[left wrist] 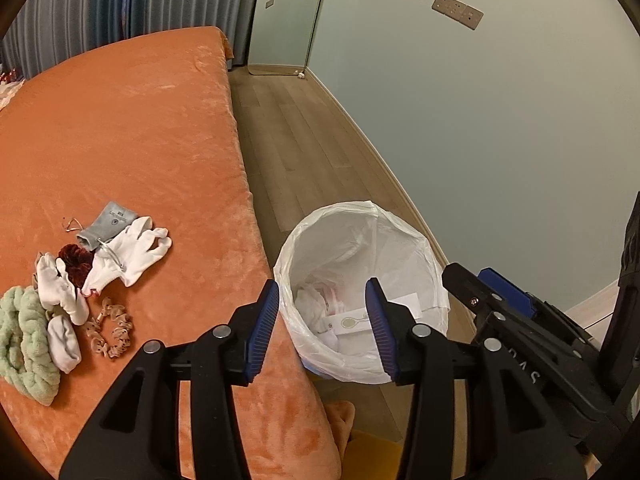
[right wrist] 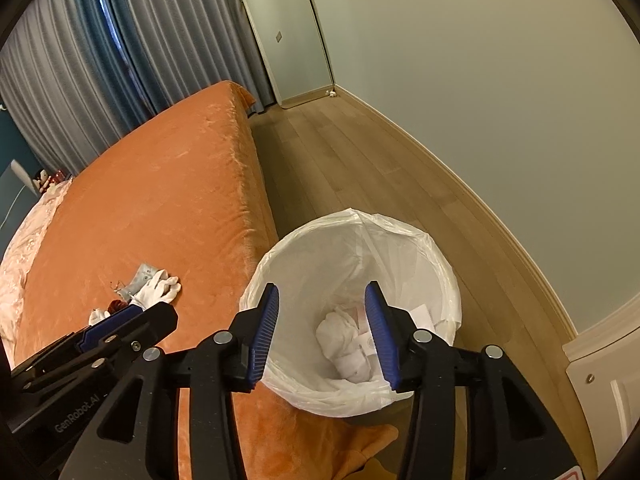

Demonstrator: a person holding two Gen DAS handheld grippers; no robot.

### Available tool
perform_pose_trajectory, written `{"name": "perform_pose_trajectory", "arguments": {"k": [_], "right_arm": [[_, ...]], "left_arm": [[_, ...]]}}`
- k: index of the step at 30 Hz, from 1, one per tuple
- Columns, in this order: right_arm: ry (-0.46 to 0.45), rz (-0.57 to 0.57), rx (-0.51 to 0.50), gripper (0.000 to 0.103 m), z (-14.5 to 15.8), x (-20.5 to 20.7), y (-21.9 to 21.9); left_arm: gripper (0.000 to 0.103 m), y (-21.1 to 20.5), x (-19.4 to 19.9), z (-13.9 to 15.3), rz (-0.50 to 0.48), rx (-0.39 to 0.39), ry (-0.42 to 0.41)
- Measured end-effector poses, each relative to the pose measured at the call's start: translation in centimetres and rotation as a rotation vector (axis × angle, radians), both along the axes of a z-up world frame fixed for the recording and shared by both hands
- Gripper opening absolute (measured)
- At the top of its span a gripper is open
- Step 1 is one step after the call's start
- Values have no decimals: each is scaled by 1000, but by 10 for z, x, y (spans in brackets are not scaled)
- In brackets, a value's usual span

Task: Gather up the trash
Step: 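Carry the grey sock with the right tool and release it into the wastebasket, then return both tools from the wastebasket toward the cloth pile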

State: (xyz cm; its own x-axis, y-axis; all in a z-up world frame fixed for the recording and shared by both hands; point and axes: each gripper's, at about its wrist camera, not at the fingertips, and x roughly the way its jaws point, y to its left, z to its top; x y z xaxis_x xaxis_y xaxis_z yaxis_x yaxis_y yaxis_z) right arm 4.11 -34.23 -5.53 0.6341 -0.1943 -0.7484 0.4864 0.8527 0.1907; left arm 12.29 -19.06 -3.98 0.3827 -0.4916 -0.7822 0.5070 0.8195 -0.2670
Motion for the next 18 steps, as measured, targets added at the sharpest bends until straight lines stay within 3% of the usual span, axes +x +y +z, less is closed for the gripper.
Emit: {"name": "perform_pose_trajectory", "arguments": {"k": [18], "right_arm": [[-9,40,-48,58,20,-1,39]], "left_arm": [[46,42,2,7,90,3,-5]]}}
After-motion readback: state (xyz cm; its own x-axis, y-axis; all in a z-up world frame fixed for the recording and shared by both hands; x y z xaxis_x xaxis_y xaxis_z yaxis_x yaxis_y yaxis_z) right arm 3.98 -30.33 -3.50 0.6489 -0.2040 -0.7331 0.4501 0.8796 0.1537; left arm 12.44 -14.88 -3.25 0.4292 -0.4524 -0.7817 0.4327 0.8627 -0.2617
